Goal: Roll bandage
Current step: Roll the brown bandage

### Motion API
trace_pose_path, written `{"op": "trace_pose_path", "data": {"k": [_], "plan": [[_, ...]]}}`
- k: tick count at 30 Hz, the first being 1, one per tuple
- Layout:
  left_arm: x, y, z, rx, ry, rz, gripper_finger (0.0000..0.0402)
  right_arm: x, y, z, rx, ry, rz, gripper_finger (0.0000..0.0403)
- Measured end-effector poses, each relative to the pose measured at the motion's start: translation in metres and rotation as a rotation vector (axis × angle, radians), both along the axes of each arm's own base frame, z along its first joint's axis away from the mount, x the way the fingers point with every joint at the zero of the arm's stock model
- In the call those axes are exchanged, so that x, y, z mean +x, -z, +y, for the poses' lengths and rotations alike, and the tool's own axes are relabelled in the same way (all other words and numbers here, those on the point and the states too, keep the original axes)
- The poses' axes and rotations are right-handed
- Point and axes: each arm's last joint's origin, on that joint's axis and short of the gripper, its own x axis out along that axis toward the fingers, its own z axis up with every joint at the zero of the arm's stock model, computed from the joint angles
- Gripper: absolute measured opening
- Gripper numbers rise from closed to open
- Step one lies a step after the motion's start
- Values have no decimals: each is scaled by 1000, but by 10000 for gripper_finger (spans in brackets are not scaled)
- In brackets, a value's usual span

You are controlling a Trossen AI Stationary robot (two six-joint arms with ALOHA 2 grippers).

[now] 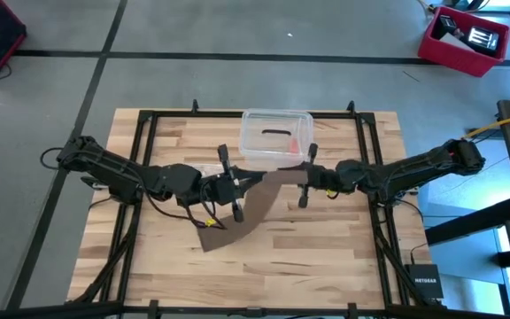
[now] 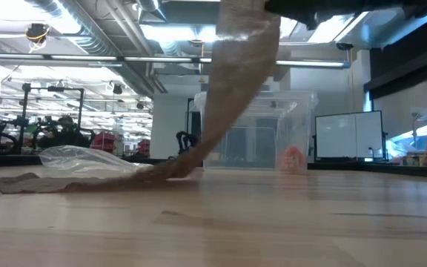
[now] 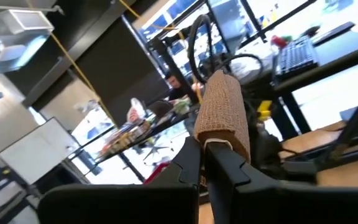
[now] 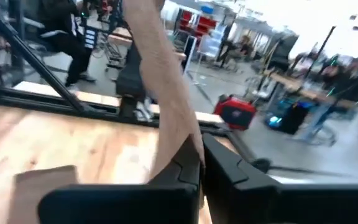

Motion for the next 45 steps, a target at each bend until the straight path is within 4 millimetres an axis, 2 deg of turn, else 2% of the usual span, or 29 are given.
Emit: {"op": "trace_pose_path", "data": {"k": [6,12,15,21,25,29,33,36,40,45], "plan": [[-16,-12,-13,-41,61,-40,0,-23,-11,-6,-89,68,65,5],[-30,-21,-21,-49,106,-66,0,-46,-18,-10,-86,77,105,4],[-32,-24,-20,-49,101,-79,0,-46,-16,-8,-18,17,117,3],[-26,-24,-2,-54,22,-79,0,-35,-9,-2,145,-134,112,14],[-23,-23,8,-60,-17,-77,0,-33,-8,0,259,-161,106,50],[-21,-21,14,-54,-37,-59,0,-39,-15,-1,259,-166,75,121],[-20,-16,16,-59,-46,-12,0,-49,-34,-4,192,-131,85,188],[-19,-13,16,-74,-37,17,0,-57,-57,-6,143,-121,53,221],[-18,-5,12,-73,70,85,0,-61,-79,-7,141,-125,3,234],[-18,-6,11,-97,114,78,0,-60,-83,-5,146,-164,-7,221]]}}
